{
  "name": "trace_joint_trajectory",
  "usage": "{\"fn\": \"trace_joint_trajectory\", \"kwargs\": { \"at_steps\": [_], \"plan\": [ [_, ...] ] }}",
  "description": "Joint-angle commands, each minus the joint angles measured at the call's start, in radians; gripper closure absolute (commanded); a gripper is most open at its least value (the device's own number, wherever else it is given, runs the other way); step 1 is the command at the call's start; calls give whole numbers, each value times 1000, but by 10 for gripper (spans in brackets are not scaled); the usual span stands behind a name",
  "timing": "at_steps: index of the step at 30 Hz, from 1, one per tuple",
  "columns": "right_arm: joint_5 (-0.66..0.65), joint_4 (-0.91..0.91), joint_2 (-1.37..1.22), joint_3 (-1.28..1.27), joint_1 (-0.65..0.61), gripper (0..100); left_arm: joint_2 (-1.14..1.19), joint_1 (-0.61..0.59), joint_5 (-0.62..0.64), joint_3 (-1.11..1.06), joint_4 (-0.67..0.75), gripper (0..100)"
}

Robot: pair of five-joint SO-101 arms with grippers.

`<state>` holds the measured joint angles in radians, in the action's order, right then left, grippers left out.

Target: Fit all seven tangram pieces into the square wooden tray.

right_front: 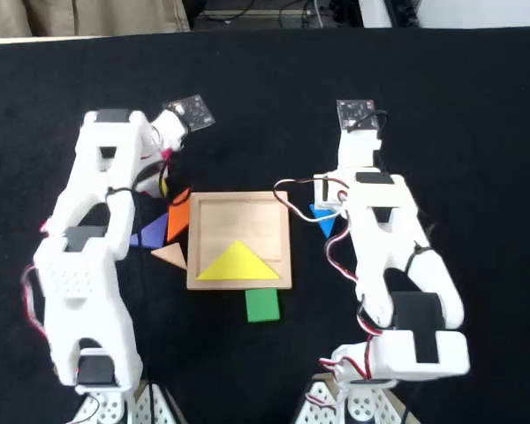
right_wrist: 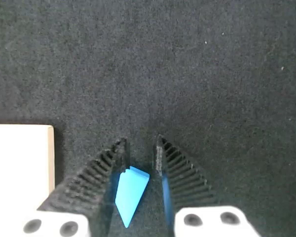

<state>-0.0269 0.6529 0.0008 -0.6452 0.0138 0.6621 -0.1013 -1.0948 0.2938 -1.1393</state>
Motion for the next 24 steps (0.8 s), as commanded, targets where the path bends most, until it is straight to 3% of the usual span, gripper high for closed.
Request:
{"fn": "trace_joint_trajectory", "kwargs": {
  "at_steps": [1, 7, 16, 18, 22, 24],
  "plan": [
    [0, -17, 1, 13, 14, 910, 97, 4, 14, 173, -135, 948],
    [0, -17, 1, 13, 14, 910, 189, 7, 95, 403, -265, 942],
    [0, -15, 1, 13, 14, 910, 218, -1, 110, 746, -434, 935],
    [0, -15, 1, 13, 14, 910, 221, -22, 181, 819, -434, 888],
    [0, -17, 1, 13, 0, 910, 221, -71, 351, 880, -425, 677],
    [-12, -17, 1, 12, -12, 910, 224, -87, 413, 869, -364, 655]
  ]
}}
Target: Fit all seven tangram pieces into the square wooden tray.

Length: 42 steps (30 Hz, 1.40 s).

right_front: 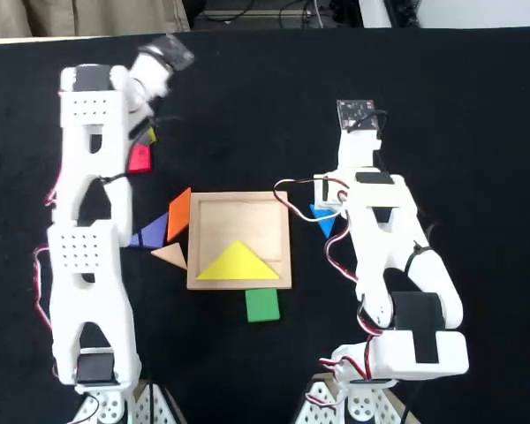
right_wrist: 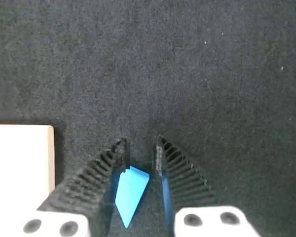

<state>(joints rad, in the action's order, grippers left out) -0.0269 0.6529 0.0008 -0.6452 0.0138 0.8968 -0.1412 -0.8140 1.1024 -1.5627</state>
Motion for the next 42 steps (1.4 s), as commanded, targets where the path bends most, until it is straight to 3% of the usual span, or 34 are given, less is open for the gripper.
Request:
{"fn": "trace_joint_trajectory", "kwargs": {
  "at_steps": [1, 7, 15, 20, 29, 35, 42],
  "plan": [
    [-31, -21, 1, 2, -15, 910, -2, -53, 127, 38, 103, 662],
    [-64, -23, 1, -5, -17, 910, 112, -120, 95, -19, 348, 709],
    [-66, -38, 1, -7, -17, 910, 178, -159, 37, 28, 351, 812],
    [-68, -38, 1, -7, -17, 910, 184, -157, 35, 15, 350, 824],
    [-69, -40, 1, -7, -17, 910, 173, -79, 29, -36, 118, 823],
    [-69, -40, 1, -7, -17, 910, 175, -48, -48, 28, -63, 827],
    [-69, -38, 1, -7, -17, 910, 172, -54, 222, 254, -180, 822]
  ]
}}
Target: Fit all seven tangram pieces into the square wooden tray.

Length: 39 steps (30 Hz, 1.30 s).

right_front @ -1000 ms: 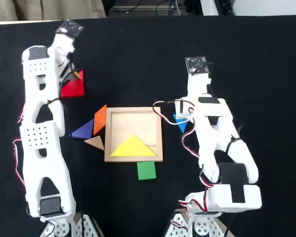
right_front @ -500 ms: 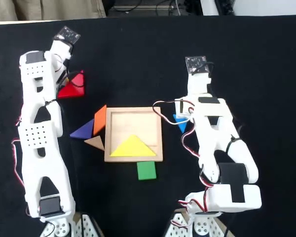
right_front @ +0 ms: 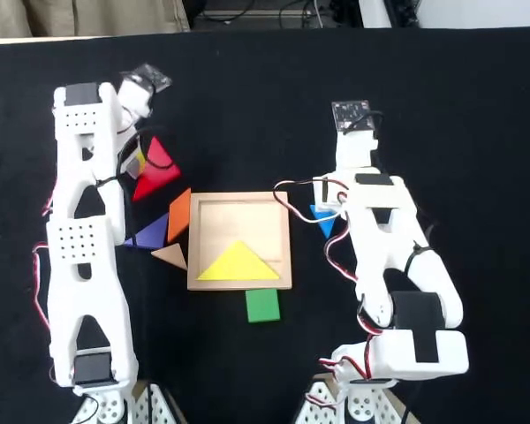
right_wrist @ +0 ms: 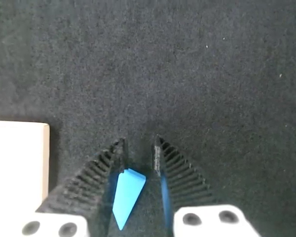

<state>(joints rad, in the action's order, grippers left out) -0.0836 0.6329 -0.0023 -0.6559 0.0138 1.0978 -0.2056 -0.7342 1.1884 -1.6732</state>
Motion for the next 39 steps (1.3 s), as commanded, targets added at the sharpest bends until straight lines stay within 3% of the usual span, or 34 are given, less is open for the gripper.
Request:
{"fn": "trace_joint_trajectory", "kwargs": {
  "at_steps": [1, 5, 8, 11, 30, 39],
  "plan": [
    [-12, -18, 4, 4, -17, 910, -31, 13, 189, 232, -86, 822],
    [-12, -17, 4, 4, -18, 910, -35, 35, 425, 378, -87, 799],
    [-12, -17, 4, 4, -18, 910, -40, 82, 474, 236, -87, 709],
    [-12, -15, 4, 4, -18, 910, -44, 125, 482, 104, -83, 677],
    [-12, -15, 4, 4, -18, 910, -5, 88, 489, 41, -38, 671],
    [-12, -17, 4, 2, -18, 911, 94, 73, 523, 41, 81, 671]
  ]
}}
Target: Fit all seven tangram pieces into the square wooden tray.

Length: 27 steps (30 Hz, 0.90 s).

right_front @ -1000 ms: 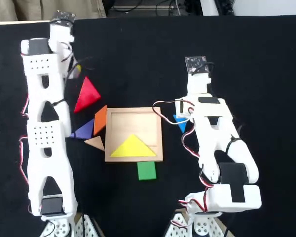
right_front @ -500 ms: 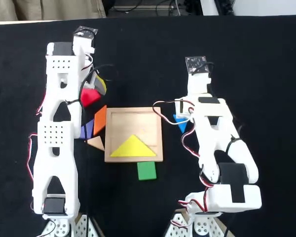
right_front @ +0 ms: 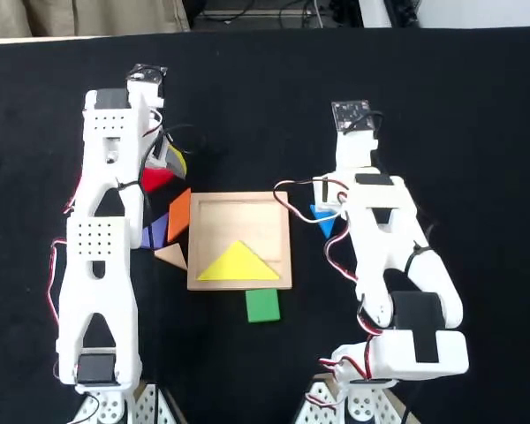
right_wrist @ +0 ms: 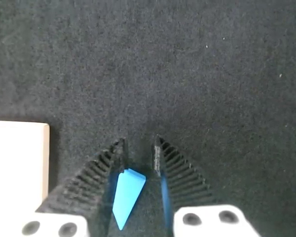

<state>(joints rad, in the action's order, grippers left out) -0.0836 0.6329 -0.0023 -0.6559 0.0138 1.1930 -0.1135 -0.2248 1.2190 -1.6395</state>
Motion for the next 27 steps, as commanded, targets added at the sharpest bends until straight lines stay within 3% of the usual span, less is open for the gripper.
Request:
{"fn": "trace_joint_trajectory", "kwargs": {
  "at_steps": [1, 6, 11, 27],
  "plan": [
    [-12, -18, 4, 2, -18, 911, -3, -19, 14, 10, 48, 671],
    [-12, -20, 4, 2, -18, 911, 8, -8, 26, 61, 51, 671],
    [-12, -20, 4, 2, -18, 911, 11, -5, 123, 64, 51, 671],
    [-12, -18, 4, 2, -18, 911, 11, -25, 118, 22, 38, 675]
  ]
}}
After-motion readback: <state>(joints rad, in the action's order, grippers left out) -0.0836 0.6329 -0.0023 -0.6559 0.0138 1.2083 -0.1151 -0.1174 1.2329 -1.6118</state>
